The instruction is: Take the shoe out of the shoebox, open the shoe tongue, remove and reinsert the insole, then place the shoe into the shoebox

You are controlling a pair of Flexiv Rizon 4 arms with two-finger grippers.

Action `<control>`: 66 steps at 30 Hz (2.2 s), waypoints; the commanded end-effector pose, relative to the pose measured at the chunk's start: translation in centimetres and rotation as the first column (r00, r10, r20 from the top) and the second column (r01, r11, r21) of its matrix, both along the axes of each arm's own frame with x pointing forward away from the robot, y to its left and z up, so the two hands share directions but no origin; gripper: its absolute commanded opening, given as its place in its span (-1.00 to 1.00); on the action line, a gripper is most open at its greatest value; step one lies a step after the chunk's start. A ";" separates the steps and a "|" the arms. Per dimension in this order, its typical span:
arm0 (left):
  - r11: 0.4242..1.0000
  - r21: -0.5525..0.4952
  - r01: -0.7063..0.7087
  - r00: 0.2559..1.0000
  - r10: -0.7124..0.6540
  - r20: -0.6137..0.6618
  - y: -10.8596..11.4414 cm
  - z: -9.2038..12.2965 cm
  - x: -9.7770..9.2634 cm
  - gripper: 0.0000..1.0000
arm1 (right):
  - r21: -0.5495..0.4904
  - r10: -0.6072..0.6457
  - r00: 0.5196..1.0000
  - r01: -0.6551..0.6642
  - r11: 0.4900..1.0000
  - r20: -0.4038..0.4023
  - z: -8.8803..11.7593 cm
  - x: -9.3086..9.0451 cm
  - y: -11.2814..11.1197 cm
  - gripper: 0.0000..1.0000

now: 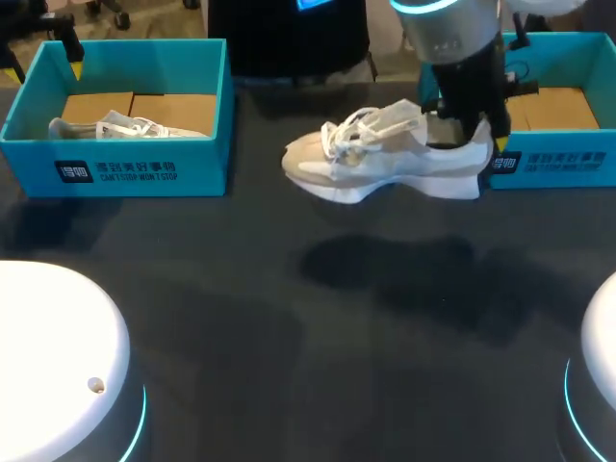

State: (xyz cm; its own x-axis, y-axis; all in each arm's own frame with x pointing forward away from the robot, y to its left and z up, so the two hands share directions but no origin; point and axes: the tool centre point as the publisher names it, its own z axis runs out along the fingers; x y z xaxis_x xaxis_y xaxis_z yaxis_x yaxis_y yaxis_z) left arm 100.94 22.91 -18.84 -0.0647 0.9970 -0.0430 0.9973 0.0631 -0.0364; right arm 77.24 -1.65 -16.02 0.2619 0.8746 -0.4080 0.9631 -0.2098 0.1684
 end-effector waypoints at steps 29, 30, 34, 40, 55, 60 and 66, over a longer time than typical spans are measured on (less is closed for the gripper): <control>1.000 0.002 0.000 1.000 0.000 0.002 0.0 0.0 -0.1 1.00 | -0.011 -0.081 0.994 0.082 0.997 0.072 -5.1 -2.1 -0.6 -1.00; 1.000 0.002 0.000 1.000 0.000 0.002 0.0 0.0 -0.1 1.00 | -0.011 -0.081 0.994 0.082 0.997 0.072 -5.1 -2.1 -0.6 -1.00; 1.000 0.002 0.000 1.000 0.000 0.002 0.0 0.0 -0.1 1.00 | 0.004 -0.056 0.994 0.056 0.998 0.089 -7.8 -2.0 0.0 -1.00; 1.000 0.002 0.000 1.000 0.000 0.002 0.0 0.0 -0.1 1.00 | -0.002 -0.016 0.997 0.016 1.000 0.077 -9.8 -3.0 1.4 -1.00; 1.000 0.002 0.000 1.000 0.000 0.002 0.0 0.0 -0.1 1.00 | 0.036 0.012 0.998 -0.015 0.999 0.068 -15.0 -5.0 3.6 -1.00; 1.000 0.002 0.000 1.000 0.000 0.002 0.0 0.0 -0.1 1.00 | 0.036 -0.021 0.998 0.019 0.999 0.062 -17.1 -4.8 4.3 -1.00; 1.000 0.002 0.000 1.000 0.000 0.002 0.0 0.0 -0.1 1.00 | 0.037 -0.006 0.999 0.004 0.999 0.048 -19.1 -4.6 5.0 -1.00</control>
State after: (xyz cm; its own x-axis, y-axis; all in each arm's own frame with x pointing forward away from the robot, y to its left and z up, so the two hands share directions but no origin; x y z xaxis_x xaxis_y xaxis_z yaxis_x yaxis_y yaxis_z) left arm 100.94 22.91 -18.83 -0.0648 0.9970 -0.0432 0.9973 0.0632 -0.0364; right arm 72.34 2.47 -33.90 0.2792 0.8933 -0.3523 0.9539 -0.2159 0.2085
